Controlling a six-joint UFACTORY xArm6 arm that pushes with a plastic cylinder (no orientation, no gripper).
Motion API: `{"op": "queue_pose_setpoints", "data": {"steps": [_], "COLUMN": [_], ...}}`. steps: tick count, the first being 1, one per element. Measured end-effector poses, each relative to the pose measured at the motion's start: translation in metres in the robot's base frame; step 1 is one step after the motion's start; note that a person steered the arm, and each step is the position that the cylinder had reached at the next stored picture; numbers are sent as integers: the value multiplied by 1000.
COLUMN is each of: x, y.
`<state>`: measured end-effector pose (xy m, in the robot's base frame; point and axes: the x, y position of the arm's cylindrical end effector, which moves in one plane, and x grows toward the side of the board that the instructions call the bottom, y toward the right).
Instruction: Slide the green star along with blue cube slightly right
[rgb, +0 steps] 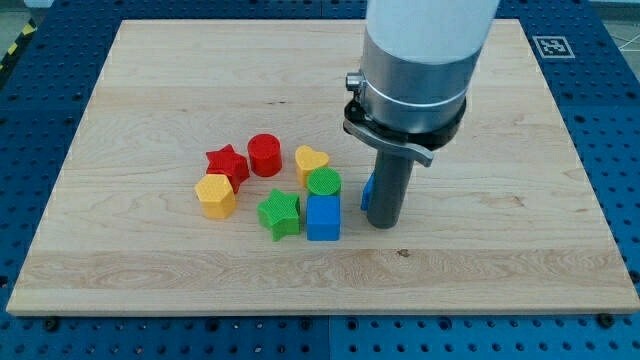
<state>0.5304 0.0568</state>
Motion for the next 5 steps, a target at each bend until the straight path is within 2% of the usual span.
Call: {"op": "queue_pose_setpoints", "data": {"steps": [1, 2, 4, 5], "x": [10, 48, 75, 43], "y": [-1, 17, -125, -152]}}
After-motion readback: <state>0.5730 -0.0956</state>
